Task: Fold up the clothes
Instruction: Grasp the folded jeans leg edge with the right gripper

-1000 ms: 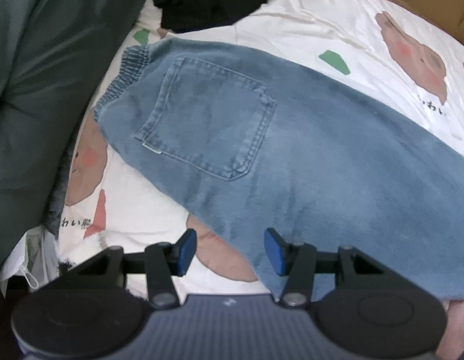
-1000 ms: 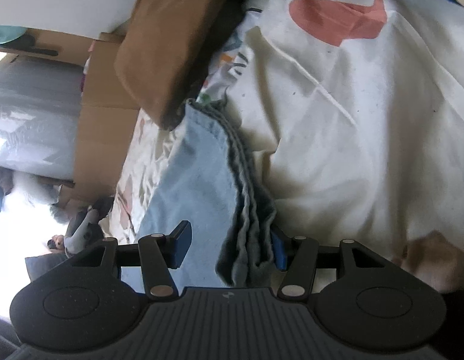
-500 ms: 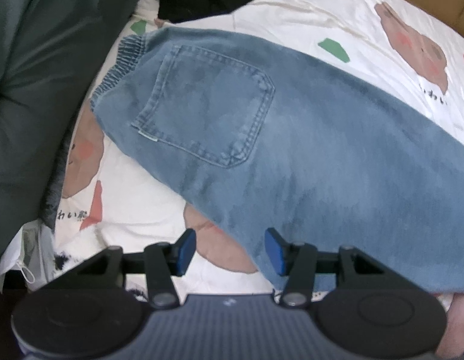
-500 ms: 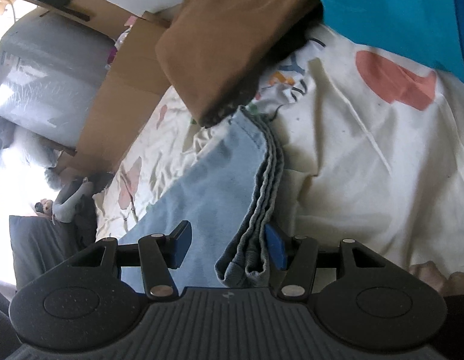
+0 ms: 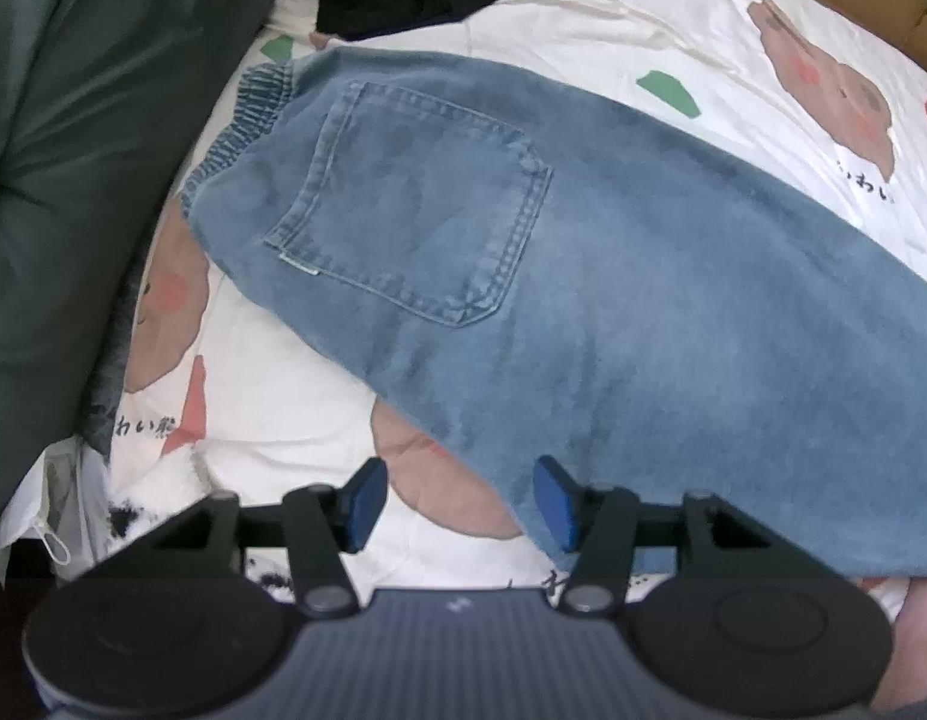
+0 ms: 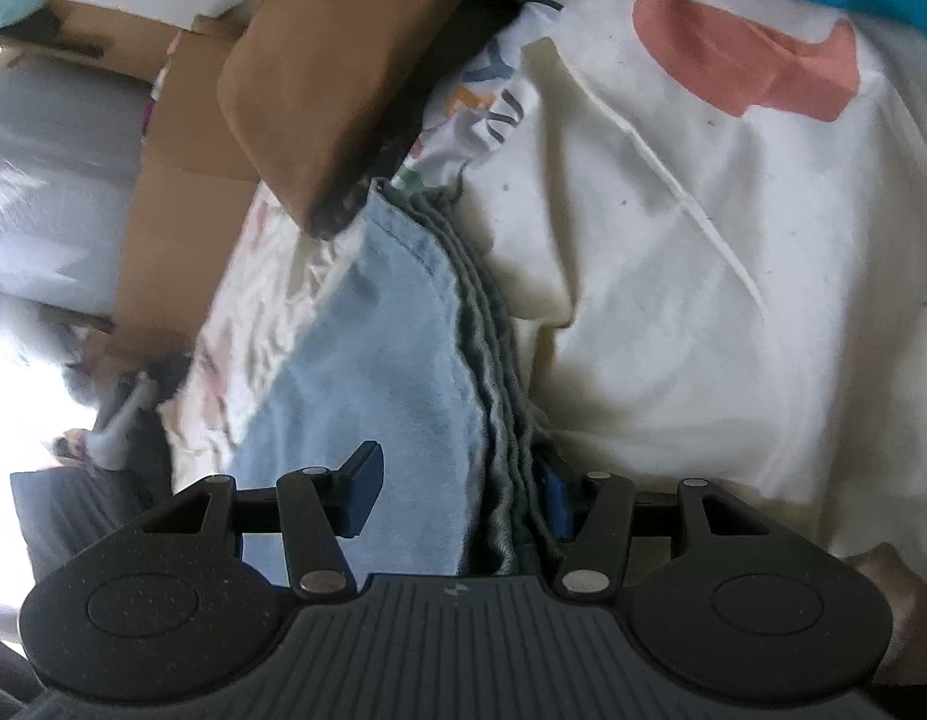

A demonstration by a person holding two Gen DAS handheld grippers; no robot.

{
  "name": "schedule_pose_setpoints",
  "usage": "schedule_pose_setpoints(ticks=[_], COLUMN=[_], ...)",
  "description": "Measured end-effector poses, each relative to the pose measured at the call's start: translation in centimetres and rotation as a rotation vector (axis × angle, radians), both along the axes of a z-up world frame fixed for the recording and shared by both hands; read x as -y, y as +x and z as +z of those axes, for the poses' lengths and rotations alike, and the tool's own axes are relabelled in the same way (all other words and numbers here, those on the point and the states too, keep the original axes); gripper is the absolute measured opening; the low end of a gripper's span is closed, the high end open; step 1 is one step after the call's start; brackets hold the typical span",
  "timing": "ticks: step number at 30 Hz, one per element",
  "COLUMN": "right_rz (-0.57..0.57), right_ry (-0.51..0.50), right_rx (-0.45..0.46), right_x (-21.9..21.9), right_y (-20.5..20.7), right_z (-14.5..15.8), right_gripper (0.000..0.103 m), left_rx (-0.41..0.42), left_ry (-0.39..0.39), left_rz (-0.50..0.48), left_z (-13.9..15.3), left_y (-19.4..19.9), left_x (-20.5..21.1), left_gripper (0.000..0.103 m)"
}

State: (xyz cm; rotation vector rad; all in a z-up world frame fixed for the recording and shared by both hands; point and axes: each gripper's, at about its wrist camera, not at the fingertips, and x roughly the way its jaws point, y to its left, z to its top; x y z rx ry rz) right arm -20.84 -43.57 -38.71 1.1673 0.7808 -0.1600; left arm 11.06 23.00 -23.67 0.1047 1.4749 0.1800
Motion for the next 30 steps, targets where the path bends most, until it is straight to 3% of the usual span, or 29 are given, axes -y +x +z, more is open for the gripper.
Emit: schedule_pose_setpoints(ticks=[6, 16, 24, 30], right_rz=[0.036, 0.054, 0.164, 0.165], right_ry=[0.003, -0.008, -0.091, -0.14], right_rx=[0.07, 0.021, 0.018, 0.032], right_x=[-0.1, 0.8, -0.3, -1.1], right_y=[0.9, 4.1, 4.4, 3.1], right_z=[1.2, -0.3, 2.7, 5.2], right_gripper=[0.056, 0.056, 0.056, 0.056], left_rx=[-0.014, -0.008, -0.021, -0.036], left_ry=[-0.005, -0.023, -0.016, -0.017], left_rz=[0.009, -0.011, -0.001, 0.01], left_z=[-0.5, -0.3, -0.6, -1.3], left_y=[-0.4, 0.1, -0.1, -0.7], left_x=[-0.2, 0.5, -0.1, -0.4], left_gripper=[0.057, 0.057, 0.057, 0.057])
